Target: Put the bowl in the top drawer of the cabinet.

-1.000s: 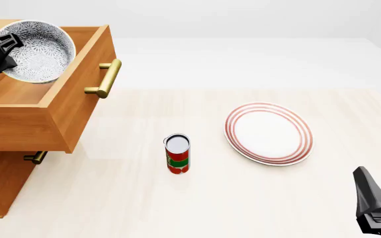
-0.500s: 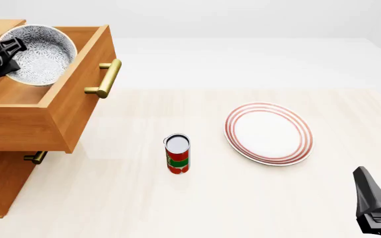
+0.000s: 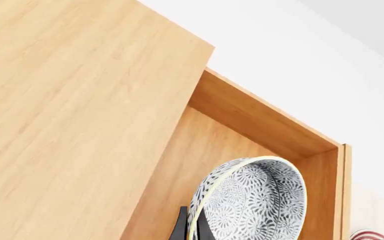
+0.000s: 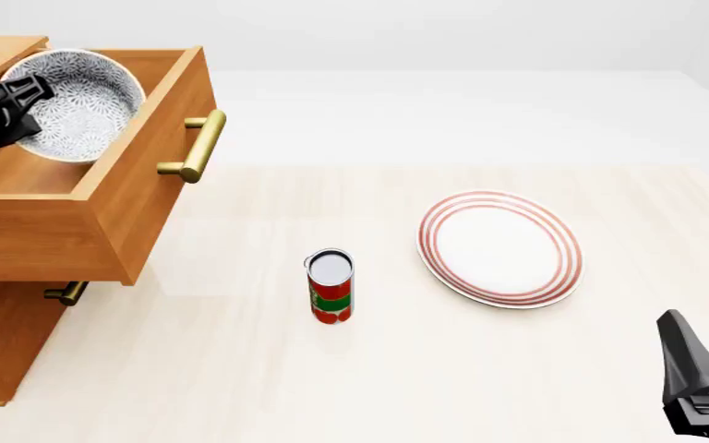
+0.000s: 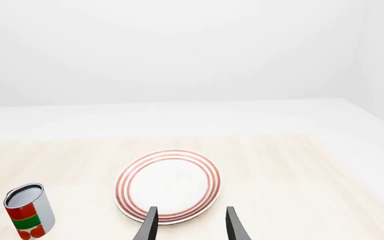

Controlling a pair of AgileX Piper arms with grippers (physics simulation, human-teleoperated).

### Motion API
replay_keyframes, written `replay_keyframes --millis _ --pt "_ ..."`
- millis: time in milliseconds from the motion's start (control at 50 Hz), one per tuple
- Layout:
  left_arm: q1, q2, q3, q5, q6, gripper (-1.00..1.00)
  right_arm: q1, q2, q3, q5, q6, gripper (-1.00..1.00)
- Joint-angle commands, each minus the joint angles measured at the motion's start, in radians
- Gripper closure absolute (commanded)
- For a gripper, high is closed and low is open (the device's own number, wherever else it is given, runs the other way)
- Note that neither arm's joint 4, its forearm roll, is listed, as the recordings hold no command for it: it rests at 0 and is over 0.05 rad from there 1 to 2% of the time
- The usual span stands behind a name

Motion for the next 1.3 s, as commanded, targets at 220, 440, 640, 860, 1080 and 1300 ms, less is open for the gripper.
replay_keyframes --millis 220,440,640,860,1080,1300 --pt "0.023 0.018 -0.001 -0.01 0.05 1.0 0.0 0.0 0.0 0.0 0.0 -1.0" --pt "0.014 0.012 -0.017 -0.002 0.078 -1.0 0.0 0.0 0.0 0.0 0.0 -1.0" --pt "0.009 0.005 -0.021 0.004 0.079 -1.0 0.0 0.0 0.0 0.0 0.0 -1.0" --pt "0.005 -0.014 -0.036 0.023 0.079 -1.0 0.0 0.0 0.0 0.0 0.0 -1.0" --pt "-0.025 -0.089 -0.07 0.077 0.086 -1.0 0.0 0.0 0.0 0.0 0.0 -1.0" --pt "-0.073 -0.186 -0.099 0.138 0.078 -1.0 0.0 0.0 0.0 0.0 0.0 -1.0"
